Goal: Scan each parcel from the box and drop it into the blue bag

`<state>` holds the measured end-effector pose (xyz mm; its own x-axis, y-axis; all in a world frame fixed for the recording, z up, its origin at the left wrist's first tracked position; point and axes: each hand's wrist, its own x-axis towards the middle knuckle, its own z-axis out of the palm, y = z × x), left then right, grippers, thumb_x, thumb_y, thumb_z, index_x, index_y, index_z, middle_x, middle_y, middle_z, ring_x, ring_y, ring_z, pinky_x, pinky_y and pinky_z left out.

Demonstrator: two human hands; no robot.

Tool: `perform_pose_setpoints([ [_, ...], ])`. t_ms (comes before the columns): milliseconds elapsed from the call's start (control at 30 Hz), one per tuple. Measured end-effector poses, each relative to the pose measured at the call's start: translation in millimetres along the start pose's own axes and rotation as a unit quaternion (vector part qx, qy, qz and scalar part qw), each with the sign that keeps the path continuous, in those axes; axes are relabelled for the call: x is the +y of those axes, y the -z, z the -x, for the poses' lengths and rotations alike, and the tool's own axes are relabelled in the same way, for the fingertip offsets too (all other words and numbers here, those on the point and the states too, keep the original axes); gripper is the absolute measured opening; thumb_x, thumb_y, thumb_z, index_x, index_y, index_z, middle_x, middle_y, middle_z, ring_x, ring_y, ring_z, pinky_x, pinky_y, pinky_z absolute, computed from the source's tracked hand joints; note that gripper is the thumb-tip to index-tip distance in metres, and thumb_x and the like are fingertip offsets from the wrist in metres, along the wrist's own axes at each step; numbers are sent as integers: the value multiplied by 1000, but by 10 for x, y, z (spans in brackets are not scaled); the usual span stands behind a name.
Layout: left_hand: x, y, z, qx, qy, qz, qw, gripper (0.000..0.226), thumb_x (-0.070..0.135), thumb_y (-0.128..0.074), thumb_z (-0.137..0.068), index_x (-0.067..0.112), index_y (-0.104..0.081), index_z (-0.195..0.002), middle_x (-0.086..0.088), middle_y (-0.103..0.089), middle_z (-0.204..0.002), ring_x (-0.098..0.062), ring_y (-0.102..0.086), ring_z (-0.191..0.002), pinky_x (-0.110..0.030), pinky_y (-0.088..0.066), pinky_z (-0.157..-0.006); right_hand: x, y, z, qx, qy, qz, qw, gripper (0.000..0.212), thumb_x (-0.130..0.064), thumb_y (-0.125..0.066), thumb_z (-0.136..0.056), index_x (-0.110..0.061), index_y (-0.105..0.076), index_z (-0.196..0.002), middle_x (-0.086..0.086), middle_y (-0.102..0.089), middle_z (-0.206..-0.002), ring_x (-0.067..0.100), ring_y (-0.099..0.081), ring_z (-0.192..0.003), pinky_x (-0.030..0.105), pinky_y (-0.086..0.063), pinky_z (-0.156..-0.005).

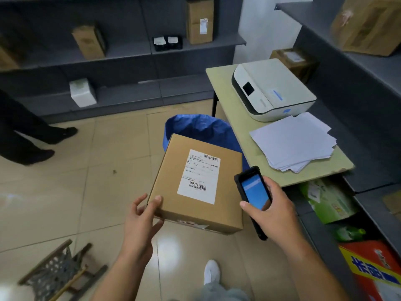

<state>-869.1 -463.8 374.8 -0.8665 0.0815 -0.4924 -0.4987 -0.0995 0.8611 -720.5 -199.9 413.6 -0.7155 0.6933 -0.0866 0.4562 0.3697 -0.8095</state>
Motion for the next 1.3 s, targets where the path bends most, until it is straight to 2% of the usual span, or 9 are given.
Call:
perform_pose_setpoints([
  [100,168,-49,-163,14,3,-13,1000,40,33,-79,-88,33,-59,-123,-6,-66,-120,-18,-63,-113,-45,-57,-91,-159,-174,-278,-9,2,-4,1000,87,-49,-84,-65,-36,-41,-140,-13,-55,-122,2,-54,-102,20,-46,-78],
  [300,371,-25,-565,21,2,-17,1000,38,32,-79,-89,31,-60,-121,-7,-66,-113,-14,-65,-94,-42,-58,-88,-407,-564,-539,-32,15,2,999,87,-52,-82,-64,-50,-33,-136,-31,-44,-115,-19,-41,-107,5,-39,-67],
  [400,428,48,-856,14,9,-19,1000,36,31,-79,-88,33,-61,-120,-5,-65,-107,-10,-63,-84,-42,-58,-87,-515,-750,-715,-46,2,5,999,84,-54,-81,-63,-57,-31,-131,-34,-43,-114,-11,-46,-106,10,-43,-71],
  [500,532,113,-1260,3,11,-25,1000,37,30,-79,-89,32,-61,-121,-4,-63,-99,-6,-62,-76,-43,-58,-88,-642,-979,-915,-37,-18,13,999,87,-54,-81,-62,-50,-33,-134,-25,-48,-116,0,-52,-103,14,-47,-72],
  [767,1178,214,-2582,-69,1,-71,995,42,29,-76,-91,27,-58,-129,-17,-55,-130,-23,-64,-114,-45,-56,-93,-1194,-1571,-1382,31,-78,24,996,93,-57,-81,-64,-40,-33,-143,-21,-48,-123,-3,-49,-107,11,-41,-73],
  [1000,1566,-207,-3364,-152,21,-116,981,43,26,-75,-93,16,-60,-132,-17,-60,-131,-24,-65,-111,-43,-57,-91,-1435,-1697,-1593,97,-133,7,986,91,-52,-84,-65,-43,-36,-141,-21,-50,-121,-1,-52,-100,15,-45,-74],
  [1100,1593,-510,-3559,-196,35,-148,969,39,26,-74,-93,19,-63,-129,-15,-64,-128,-20,-65,-103,-48,-57,-95,-1411,-1641,-1693,112,-158,-12,981,92,-49,-85,-66,-39,-37,-144,-18,-52,-127,0,-53,-108,24,-52,-85],
  [1200,1585,-864,-3686,-221,35,-175,959,34,24,-75,-92,22,-66,-125,-12,-66,-127,-20,-66,-111,-51,-56,-98,-1331,-1546,-1878,130,-169,-10,977,91,-49,-83,-67,-36,-37,-145,-15,-52,-131,8,-52,-113,36,-51,-94],
  [1300,1586,-1126,-3789,-238,32,-205,949,39,24,-76,-92,23,-66,-129,-12,-64,-132,-24,-64,-121,-51,-56,-100,-1174,-1510,-2122,141,-173,-14,975,91,-51,-82,-67,-35,-37,-145,-15,-52,-132,8,-52,-113,32,-51,-91],
])
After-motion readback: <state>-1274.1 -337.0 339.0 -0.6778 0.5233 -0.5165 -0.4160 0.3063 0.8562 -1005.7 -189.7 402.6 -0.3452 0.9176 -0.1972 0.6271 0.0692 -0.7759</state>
